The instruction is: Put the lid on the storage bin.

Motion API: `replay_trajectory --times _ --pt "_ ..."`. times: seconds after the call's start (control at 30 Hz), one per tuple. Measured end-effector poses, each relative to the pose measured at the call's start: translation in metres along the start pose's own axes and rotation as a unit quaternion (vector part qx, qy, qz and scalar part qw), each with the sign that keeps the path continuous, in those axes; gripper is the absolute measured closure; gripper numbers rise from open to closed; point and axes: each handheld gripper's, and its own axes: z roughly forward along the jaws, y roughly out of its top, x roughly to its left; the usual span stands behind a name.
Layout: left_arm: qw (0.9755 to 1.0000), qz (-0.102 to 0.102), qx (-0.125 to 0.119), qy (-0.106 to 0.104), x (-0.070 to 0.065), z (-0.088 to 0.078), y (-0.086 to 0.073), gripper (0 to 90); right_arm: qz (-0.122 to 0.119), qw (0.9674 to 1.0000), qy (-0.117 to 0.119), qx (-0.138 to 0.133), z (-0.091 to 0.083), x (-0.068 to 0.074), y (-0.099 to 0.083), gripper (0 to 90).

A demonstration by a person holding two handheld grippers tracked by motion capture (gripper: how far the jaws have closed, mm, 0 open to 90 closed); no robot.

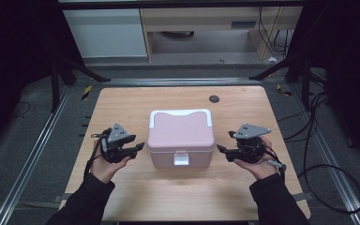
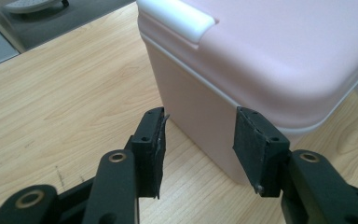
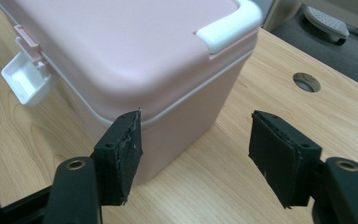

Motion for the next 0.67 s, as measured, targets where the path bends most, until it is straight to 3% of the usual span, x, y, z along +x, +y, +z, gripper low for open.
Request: replay_trajectory --times 0.1,0.27,0.3,0.53,0.57,0.6,0.63,0.67 --pt "0.9998 -0.014 0.007 0.009 0.009 0.003 -0.005 52.9 0.021 0.9995 -0.013 -0.016 -0.012 -0.011 -0.003 32.7" --pt "0.9991 -0.033 0.013 0.022 0.022 0.006 -0.013 51.1 0.046 0.9982 -0.034 -0.018 -0.016 -0.026 -0.013 27.4" --pt "0.9985 -0.042 0.02 0.029 0.028 0.01 -0.019 50.3 0.061 0.997 -0.044 -0.015 -0.015 -0.033 -0.021 24.5" --pt "0.9956 -0.07 0.044 0.043 0.047 0.024 -0.037 45.8 0.098 0.992 -0.077 0.019 -0.004 -0.054 -0.046 18.4" --pt "0.9951 -0.073 0.049 0.044 0.05 0.026 -0.04 44.4 0.108 0.9898 -0.088 0.033 0.0 -0.061 -0.056 16.6" --pt "0.9946 -0.075 0.054 0.046 0.052 0.028 -0.043 44.4 0.108 0.9898 -0.088 0.033 0.0 -0.061 -0.056 16.6" --pt "0.9934 -0.079 0.064 0.053 0.057 0.032 -0.049 43.3 0.118 0.987 -0.1 0.043 0.002 -0.066 -0.066 16.2" --pt "0.9934 -0.079 0.064 0.053 0.057 0.032 -0.049 42.7 0.118 0.987 -0.1 0.043 0.002 -0.066 -0.066 16.2"
